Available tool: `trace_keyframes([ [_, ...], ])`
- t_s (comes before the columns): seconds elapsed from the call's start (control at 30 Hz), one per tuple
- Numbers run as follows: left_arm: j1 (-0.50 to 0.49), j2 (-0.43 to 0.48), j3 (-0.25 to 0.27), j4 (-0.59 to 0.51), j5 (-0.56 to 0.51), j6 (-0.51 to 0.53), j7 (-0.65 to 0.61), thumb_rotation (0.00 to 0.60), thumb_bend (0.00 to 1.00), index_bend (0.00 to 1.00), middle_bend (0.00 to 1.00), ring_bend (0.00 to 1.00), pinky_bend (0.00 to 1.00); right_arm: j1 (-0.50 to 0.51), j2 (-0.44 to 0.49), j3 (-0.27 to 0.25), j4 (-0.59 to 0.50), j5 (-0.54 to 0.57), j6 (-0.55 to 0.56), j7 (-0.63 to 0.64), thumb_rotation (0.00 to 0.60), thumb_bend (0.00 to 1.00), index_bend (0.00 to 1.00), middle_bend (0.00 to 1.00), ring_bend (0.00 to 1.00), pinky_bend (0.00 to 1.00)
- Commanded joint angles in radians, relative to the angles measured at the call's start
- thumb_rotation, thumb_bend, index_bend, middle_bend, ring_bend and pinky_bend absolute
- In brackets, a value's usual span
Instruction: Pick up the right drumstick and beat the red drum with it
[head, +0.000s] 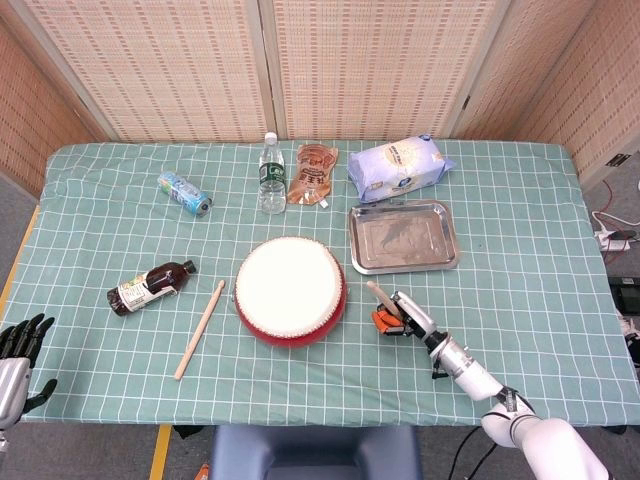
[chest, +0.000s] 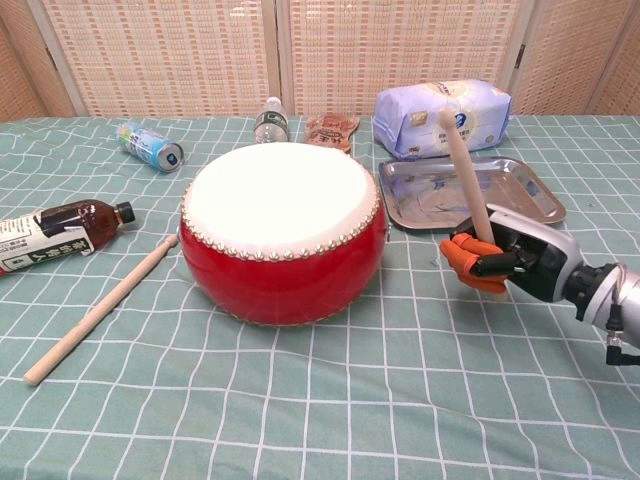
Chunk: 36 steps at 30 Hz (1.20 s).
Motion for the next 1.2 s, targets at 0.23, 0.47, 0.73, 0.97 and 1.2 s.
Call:
trace_keyframes([
  [0.23,-0.003,-0.010,0.001,0.013,0.012,0.003,-0.015,0.600,0.23,0.00,0.00,0.00,0.00,0.108,0.394,0.092,-0.570,0.060,-0.111,-0.684,0.600,1.00,1.00,1.00,1.00,1.00],
  [0.47,0.003,-0.011,0.004,0.022,0.028,0.027,-0.023,0.600,0.23,0.01,0.00,0.00,0.00,0.175,0.565,0.198,-0.829,0.210,-0.279,-1.085,0.600,1.00,1.00,1.00,1.00,1.00],
  [0.73,0.007,-0.005,0.000,0.009,0.041,0.051,-0.027,0.600,0.23,0.01,0.00,0.00,0.00,0.261,0.570,0.288,-0.878,0.429,-0.453,-1.421,0.600,1.00,1.00,1.00,1.00,1.00],
  [0.97,0.010,-0.002,0.002,0.000,0.048,0.061,-0.024,0.600,0.23,0.00,0.00,0.00,0.00,0.323,0.516,0.312,-0.841,0.558,-0.523,-1.616,0.600,1.00,1.00,1.00,1.00,1.00],
  [1.2,0.012,-0.001,0.002,0.002,0.045,0.062,-0.029,0.600,0.23,0.01,0.00,0.00,0.00,0.370,0.466,0.300,-0.800,0.654,-0.546,-1.804,0.600,1.00,1.00,1.00,1.00,1.00],
])
